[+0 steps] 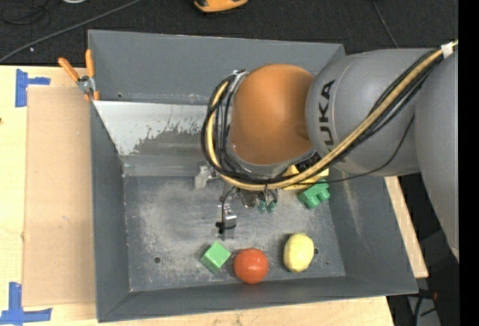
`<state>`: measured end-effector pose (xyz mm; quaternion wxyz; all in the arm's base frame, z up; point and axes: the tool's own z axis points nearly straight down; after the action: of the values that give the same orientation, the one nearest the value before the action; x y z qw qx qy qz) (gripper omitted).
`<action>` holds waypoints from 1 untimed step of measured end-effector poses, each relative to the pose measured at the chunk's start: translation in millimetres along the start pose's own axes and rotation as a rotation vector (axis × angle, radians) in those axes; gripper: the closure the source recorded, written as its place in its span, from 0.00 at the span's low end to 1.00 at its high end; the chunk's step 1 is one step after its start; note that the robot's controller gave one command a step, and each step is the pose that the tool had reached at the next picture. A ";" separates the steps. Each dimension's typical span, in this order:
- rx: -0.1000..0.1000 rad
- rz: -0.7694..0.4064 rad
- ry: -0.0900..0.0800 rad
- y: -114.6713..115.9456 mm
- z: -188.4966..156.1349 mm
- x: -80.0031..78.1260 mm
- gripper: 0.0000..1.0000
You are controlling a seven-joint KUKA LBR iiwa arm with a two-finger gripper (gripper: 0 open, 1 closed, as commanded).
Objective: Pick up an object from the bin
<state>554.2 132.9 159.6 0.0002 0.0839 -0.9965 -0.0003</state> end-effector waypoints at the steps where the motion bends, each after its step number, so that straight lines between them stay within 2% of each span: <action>1: 0.000 -0.163 -0.003 -14.7 0.4 48.2 0.00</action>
Offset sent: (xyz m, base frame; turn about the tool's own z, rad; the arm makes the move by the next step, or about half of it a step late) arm -0.0600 -0.0204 -0.0184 -0.2033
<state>509.2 110.3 159.2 -0.0015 0.1647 -0.9863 -0.0004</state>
